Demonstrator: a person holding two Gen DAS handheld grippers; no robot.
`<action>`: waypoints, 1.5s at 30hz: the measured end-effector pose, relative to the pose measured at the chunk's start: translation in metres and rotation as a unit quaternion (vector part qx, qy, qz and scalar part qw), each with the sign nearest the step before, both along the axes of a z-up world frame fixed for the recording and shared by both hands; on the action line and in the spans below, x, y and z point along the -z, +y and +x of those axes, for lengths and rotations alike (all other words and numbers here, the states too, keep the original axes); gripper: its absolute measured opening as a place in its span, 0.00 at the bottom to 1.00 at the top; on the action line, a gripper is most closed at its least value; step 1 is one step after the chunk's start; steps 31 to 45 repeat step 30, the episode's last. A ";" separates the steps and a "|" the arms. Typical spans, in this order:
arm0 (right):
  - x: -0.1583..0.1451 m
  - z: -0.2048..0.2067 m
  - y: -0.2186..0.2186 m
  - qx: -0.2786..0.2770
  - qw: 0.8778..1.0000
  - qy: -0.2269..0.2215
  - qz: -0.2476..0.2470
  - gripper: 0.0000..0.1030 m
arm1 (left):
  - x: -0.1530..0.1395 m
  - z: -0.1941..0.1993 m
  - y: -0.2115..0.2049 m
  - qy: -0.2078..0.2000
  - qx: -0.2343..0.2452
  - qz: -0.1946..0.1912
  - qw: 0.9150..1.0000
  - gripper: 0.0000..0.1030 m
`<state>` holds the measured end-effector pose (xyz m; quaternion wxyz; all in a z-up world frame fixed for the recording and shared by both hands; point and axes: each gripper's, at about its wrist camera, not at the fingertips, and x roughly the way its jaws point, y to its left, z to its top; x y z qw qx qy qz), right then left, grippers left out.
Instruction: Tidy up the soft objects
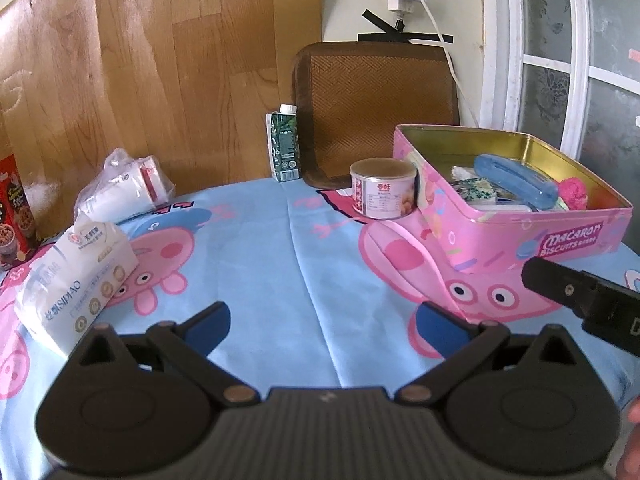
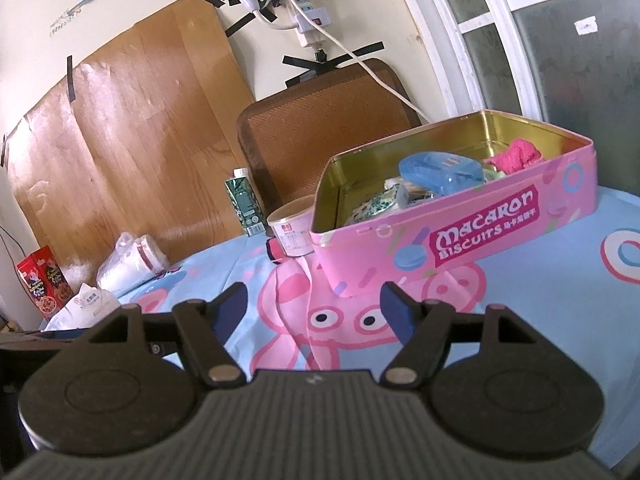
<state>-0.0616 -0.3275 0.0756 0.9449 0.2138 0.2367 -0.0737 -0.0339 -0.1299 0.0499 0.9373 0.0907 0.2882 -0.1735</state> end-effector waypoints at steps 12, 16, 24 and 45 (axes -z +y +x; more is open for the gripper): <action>0.004 -0.002 -0.003 0.006 1.000 0.002 0.009 0.73 | 0.001 -0.002 -0.003 -0.003 0.001 0.004 1.000 1.00; 0.005 -0.003 -0.003 0.008 1.000 0.001 0.007 0.73 | 0.002 -0.001 -0.004 0.000 0.003 0.006 1.000 1.00; 0.005 -0.003 0.000 0.005 1.000 0.000 -0.003 0.73 | 0.003 -0.001 -0.003 0.008 0.002 0.000 1.000 1.00; 0.005 -0.004 -0.002 0.009 1.000 -0.001 0.000 0.73 | 0.001 -0.003 -0.001 0.002 0.011 -0.016 1.000 1.00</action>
